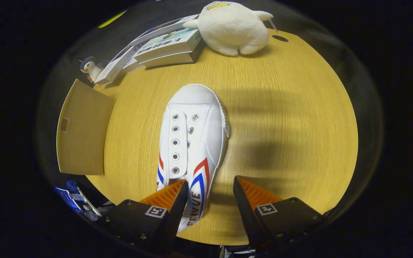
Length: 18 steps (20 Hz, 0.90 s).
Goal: Open the storage box then place both shoes into the box .Put the left shoe in first, then the right shoe, with the right side of both shoes facing outward in a uniform manner.
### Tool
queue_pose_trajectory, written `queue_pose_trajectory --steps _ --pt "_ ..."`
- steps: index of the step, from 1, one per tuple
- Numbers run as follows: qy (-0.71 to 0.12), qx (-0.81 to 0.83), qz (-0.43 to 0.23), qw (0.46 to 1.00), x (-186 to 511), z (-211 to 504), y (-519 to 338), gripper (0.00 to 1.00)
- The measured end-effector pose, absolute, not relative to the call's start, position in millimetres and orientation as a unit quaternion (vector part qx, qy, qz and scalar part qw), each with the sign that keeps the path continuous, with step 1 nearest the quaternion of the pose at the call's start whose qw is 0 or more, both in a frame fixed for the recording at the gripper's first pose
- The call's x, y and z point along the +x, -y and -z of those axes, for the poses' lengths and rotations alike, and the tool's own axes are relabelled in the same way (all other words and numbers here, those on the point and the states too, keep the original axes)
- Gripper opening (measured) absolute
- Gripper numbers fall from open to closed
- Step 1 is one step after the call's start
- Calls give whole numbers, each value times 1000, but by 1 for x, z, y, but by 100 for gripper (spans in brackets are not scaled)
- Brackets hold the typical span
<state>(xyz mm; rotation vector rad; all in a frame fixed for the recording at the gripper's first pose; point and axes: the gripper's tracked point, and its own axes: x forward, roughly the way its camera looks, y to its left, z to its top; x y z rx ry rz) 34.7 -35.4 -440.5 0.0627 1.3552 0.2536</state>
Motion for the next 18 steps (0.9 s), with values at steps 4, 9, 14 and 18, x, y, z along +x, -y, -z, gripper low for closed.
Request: queue_pose_trajectory --steps 4,9,14,18 --pt "-622 57 -133 770 36 441 32 23" --pt "-624 92 -113 768 34 432 43 1" --pt "-620 89 -126 769 28 409 39 1" --pt "-609 96 -127 777 26 376 21 0"
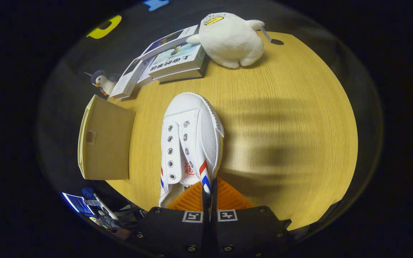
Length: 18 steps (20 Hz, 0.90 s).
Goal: Open the storage box then place both shoes into the box .Put the left shoe in first, then the right shoe, with the right side of both shoes facing outward in a uniform manner.
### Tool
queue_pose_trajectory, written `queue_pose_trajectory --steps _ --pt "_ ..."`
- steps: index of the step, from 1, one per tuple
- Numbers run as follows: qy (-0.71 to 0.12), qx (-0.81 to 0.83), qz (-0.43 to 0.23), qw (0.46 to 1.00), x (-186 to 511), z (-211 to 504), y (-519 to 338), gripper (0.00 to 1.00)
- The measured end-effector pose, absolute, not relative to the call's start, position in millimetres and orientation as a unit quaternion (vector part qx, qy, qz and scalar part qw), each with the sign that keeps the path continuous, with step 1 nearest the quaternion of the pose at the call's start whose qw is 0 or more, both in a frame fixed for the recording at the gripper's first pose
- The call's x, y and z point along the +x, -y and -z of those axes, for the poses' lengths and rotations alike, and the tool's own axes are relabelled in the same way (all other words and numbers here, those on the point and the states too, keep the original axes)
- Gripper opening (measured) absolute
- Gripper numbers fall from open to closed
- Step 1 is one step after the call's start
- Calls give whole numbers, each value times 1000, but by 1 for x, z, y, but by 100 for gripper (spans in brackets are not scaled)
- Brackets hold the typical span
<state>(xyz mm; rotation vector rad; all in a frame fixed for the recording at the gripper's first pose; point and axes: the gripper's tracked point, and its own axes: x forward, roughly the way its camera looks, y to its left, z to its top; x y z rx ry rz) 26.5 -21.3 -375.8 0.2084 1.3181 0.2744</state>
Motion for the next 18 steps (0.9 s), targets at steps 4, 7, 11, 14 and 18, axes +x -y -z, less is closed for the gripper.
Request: queue_pose_trajectory --steps 4,7,11,14,18 --pt "-596 102 -125 786 24 338 -1 0" --pt "-585 100 -127 794 22 310 -20 1" --pt "-575 87 -139 801 23 281 -47 1" --pt "-570 75 -153 804 23 265 -69 1" --pt "-571 71 -170 800 24 254 -100 0"
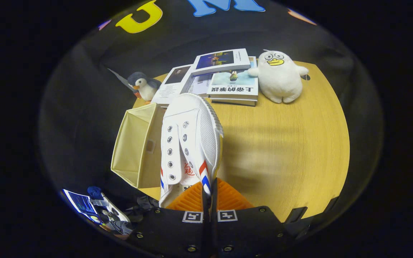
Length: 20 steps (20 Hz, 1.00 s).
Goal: Open the storage box then place both shoes into the box .Put the left shoe in first, then the right shoe, with the right side of both shoes facing outward in a uniform manner.
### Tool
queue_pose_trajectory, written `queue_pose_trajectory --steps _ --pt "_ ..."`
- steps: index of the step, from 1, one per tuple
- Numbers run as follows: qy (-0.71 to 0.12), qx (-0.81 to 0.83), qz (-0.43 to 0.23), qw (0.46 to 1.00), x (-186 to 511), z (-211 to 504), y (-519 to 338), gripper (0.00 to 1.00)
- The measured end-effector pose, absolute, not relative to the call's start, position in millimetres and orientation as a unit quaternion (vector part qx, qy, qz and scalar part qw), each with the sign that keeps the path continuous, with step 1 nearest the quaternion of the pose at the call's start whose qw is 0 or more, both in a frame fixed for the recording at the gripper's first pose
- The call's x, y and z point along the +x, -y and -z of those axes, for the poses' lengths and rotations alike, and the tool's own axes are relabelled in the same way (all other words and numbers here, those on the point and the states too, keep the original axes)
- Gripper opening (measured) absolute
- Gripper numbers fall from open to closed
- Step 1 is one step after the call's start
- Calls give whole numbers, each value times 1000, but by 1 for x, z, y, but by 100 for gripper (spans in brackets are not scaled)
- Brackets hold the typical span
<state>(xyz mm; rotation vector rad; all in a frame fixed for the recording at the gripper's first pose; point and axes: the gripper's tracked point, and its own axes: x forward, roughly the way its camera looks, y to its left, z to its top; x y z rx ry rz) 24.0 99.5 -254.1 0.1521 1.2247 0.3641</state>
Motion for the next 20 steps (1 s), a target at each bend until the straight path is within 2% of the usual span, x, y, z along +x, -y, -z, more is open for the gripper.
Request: queue_pose_trajectory --steps 11,20 --pt "-568 42 -233 788 37 223 -198 0" --pt "-584 19 -277 763 39 225 -286 0"
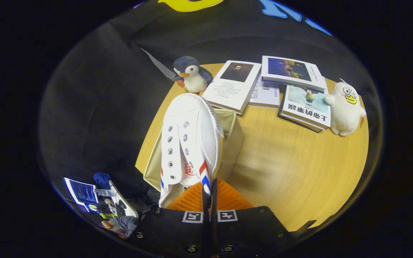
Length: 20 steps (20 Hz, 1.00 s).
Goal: Open the storage box then place both shoes into the box .Put the left shoe in first, then the right shoe, with the right side of both shoes facing outward in a uniform manner.
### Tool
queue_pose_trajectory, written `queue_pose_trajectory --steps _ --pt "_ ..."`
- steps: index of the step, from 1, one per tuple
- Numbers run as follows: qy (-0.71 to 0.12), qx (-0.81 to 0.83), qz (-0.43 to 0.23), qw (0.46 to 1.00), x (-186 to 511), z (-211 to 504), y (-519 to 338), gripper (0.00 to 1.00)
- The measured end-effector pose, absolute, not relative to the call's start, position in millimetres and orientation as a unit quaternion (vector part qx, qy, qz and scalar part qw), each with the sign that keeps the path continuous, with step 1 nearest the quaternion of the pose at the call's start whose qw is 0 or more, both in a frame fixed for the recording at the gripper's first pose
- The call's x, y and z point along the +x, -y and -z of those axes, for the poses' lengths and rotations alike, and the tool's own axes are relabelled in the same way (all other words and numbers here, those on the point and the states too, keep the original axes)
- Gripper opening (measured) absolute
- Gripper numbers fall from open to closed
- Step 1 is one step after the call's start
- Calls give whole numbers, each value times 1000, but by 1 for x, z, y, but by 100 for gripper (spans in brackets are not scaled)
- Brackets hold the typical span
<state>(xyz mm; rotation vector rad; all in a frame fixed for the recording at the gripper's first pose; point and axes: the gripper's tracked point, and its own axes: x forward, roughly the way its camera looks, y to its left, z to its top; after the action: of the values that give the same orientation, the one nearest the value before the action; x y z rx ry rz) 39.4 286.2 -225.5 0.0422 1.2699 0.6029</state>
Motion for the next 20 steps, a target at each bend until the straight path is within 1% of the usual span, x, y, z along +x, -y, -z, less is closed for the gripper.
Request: queue_pose_trajectory --steps 9,14,19,20 --pt "-600 -4 -298 742 47 254 -346 0" --pt "-605 -23 -297 739 48 269 -361 1" --pt "-601 -52 -282 746 54 284 -367 0" --pt "-597 -53 -291 746 53 287 -372 7"
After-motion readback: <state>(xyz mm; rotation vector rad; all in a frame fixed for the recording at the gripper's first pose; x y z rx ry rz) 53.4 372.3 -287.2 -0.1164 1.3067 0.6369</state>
